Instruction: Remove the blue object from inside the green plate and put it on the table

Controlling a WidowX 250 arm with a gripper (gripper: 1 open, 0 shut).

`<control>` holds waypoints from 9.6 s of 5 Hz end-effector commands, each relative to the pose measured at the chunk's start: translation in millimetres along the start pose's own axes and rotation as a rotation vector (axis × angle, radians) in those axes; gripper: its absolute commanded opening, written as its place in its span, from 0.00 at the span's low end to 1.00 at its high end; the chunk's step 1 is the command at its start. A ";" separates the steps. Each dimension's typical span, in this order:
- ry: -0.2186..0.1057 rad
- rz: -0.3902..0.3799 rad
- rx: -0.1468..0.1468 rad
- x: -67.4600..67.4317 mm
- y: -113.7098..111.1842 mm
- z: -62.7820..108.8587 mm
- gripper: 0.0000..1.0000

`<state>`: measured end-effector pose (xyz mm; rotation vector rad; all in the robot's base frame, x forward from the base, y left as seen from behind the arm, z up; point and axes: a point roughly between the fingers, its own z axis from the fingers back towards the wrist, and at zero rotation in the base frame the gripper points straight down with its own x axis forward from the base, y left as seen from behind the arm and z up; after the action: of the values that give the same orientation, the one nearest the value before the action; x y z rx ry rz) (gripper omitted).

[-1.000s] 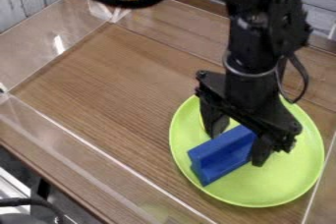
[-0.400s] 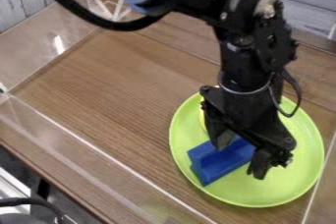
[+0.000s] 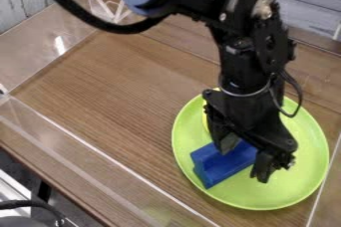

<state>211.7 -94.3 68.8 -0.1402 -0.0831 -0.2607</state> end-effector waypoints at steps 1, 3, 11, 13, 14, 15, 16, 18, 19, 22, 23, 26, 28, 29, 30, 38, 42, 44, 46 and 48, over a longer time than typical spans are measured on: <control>-0.025 0.004 -0.018 4.0 1.6 2.9 1.00; -0.020 0.004 -0.037 4.6 2.4 2.7 1.00; -0.013 -0.004 -0.070 3.1 10.3 -18.7 0.00; -0.001 -0.011 -0.058 2.4 12.9 -11.5 0.00; 0.007 -0.014 -0.051 1.6 14.0 -7.1 0.00; 0.014 -0.017 -0.045 0.9 15.2 -3.6 0.00; 0.022 -0.020 -0.040 0.3 16.3 -0.4 0.00; 0.040 -0.026 -0.032 -1.2 18.6 7.9 0.00; 0.050 -0.030 -0.025 -2.0 20.6 13.2 0.00; 0.072 -0.012 0.024 -2.6 40.6 60.4 0.00; 0.047 0.029 0.052 -4.7 64.8 86.7 0.00; 0.038 0.017 0.052 -6.0 59.0 68.3 1.00; 0.047 0.006 0.044 -5.2 51.1 56.5 1.00; 0.052 0.003 0.039 -4.5 46.3 51.1 1.00; 0.056 -0.003 0.035 -3.8 40.5 45.8 1.00; -0.001 -0.053 0.007 9.4 14.5 -16.6 1.00; -0.019 -0.073 0.012 15.2 17.3 -37.2 1.00; -0.027 -0.083 0.012 17.0 15.8 -45.5 1.00; -0.032 -0.091 0.011 18.6 14.0 -50.9 1.00; -0.032 -0.094 0.014 19.3 14.1 -51.6 0.00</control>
<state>239.0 -92.5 17.8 -0.1268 -0.1219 -0.3416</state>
